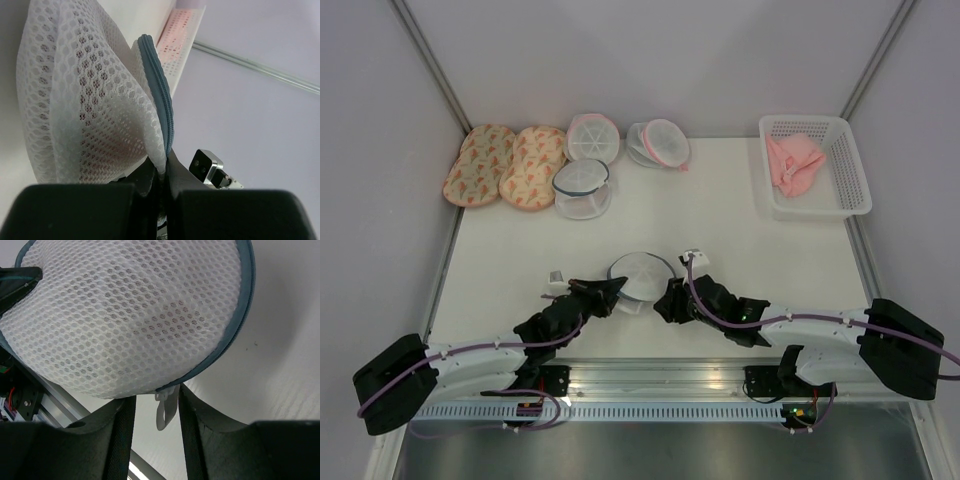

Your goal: Unzip the laundry bag and remove the bra

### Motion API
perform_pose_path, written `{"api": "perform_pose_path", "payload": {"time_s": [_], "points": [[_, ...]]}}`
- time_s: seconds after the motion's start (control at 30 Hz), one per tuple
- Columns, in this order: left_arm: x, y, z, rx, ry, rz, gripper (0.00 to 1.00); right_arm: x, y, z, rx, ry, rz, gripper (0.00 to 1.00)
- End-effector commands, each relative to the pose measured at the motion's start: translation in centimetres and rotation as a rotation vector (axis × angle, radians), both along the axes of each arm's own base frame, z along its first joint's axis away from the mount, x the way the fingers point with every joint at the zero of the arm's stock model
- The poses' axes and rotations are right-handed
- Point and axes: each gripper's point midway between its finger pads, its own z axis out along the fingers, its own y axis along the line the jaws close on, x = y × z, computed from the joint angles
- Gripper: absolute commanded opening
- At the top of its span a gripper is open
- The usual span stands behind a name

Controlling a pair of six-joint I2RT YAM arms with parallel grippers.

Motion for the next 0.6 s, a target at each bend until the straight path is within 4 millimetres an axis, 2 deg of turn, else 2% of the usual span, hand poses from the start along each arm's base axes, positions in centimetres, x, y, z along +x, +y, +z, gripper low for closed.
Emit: {"api": "perform_pose_path", "payload": {"time_s": [0.0,0.2,0.23,0.27,0.3,0.33,0.4,0.57], "points": [[-1.2,1.1,-2.3,-0.003,0.04,-0.022,0.02,1.4,0.5,3.0,0.047,-0.078,-0.024,0.44],[-2.1,1.6,-3.6,0.054,0.026,-0.086,0.02,2.0,-1.3,3.3,-0.025,-0.1,-0.066,0.34],[-2.6,1.8,-4.5,0.077,0.039,-0.101,0.02,2.0,-1.7,3.3,-0.038,-0.103,-0.075,0.28],[-2.6,2.1,-4.7,0.095,0.028,-0.106,0.02,2.1,-2.2,3.5,-0.051,-0.105,-0.085,0.23],[-2.7,2.1,-4.4,0.089,0.016,-0.114,0.02,2.1,-2.4,3.7,-0.056,-0.112,-0.09,0.15],[-3.0,2.4,-5.3,0.118,0.034,-0.122,0.02,2.1,-2.7,3.9,-0.063,-0.115,-0.096,0.08],[-3.2,2.7,-5.7,0.151,0.023,-0.14,0.02,2.1,-3.4,3.9,-0.092,-0.114,-0.108,0.0],[-3.6,3.5,-6.4,0.222,-0.017,-0.178,0.02,2.1,-4.8,4.1,-0.149,-0.115,-0.127,0.01]]}}
